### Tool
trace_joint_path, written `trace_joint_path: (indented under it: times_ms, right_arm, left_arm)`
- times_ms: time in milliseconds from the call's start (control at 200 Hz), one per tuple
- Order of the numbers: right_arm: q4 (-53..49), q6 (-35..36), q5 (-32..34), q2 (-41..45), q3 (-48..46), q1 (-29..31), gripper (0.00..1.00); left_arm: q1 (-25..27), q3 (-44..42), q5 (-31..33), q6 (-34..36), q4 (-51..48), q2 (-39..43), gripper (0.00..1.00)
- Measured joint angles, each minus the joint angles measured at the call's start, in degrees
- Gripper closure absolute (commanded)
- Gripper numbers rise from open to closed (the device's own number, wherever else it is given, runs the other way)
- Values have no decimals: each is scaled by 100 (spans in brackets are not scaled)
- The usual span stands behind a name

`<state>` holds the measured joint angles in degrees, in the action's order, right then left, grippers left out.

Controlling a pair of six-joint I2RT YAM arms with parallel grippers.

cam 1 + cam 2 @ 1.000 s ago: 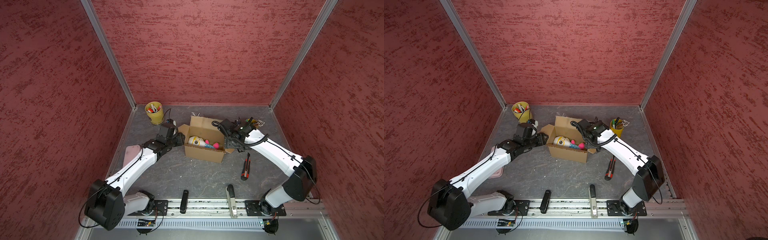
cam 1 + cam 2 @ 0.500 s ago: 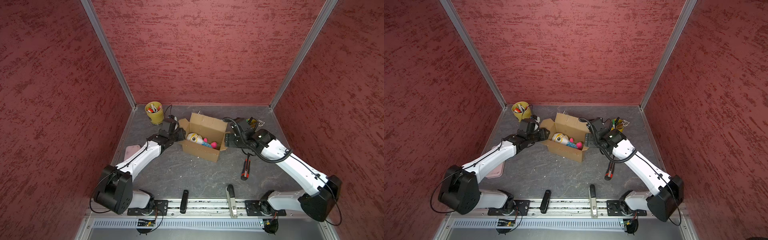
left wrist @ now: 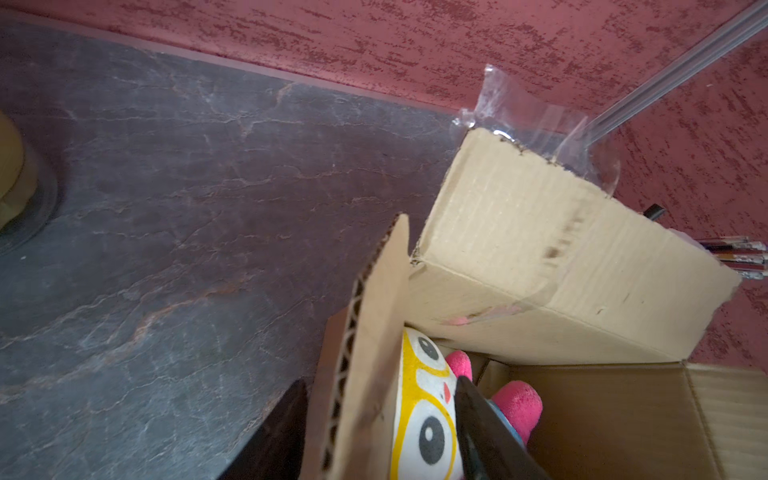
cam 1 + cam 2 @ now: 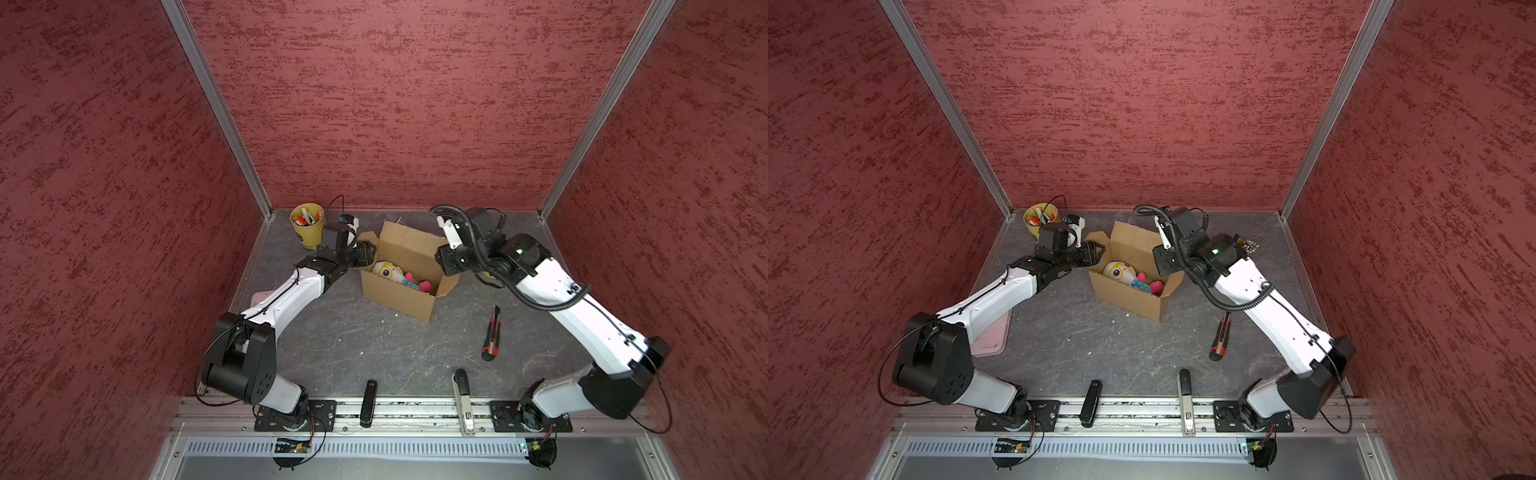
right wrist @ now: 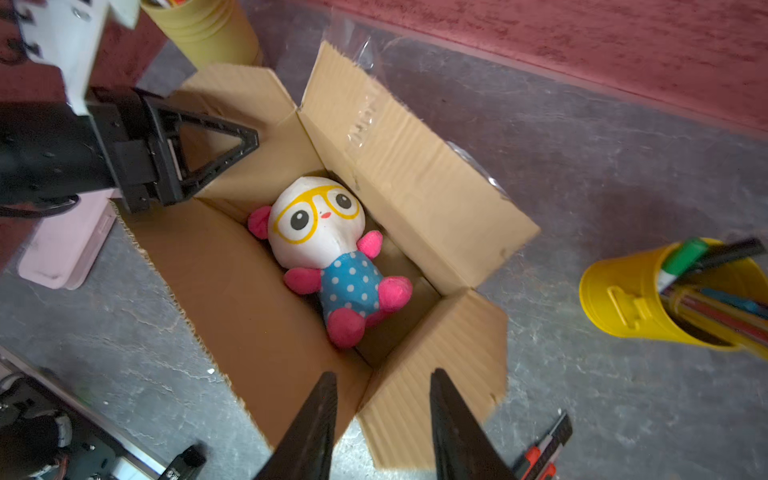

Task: Unpack the express box
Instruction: 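Lower the right gripper into the box and grasp the plush toy's head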

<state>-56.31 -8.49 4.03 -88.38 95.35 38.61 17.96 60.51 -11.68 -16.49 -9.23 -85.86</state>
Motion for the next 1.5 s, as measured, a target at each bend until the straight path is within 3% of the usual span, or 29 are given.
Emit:
trace_joint_path:
  times_ms: [185,371,626,837,1087,1498]
  right_arm:
    - [70,791,-555,-1320,715,-2,66]
    - [0,1353,-951,-2052,1366,-2,64]
    - [-140,2006,-1410,-2608,1462,-2,48]
    - [-505,2522,-1569,-2900,1644,-2,35]
    - [-855,2789,-1587,-3423,1899,11,26]
    - [-866,2839,-1585,-4155,1969,101,24]
  left_arm:
    - [-9,-188,-120,92,66,227,25]
    - [-129,-323,-205,-44,-46,870,20]
    - [-527,-339,-433,-422,-649,1919,14]
    - [-824,-883,-531,-673,-1180,2769,11]
    - [-1158,-1145,-739,-824,-1646,3244,11]
    - [-1266,-1200,-949,-861,-1832,3456,10]
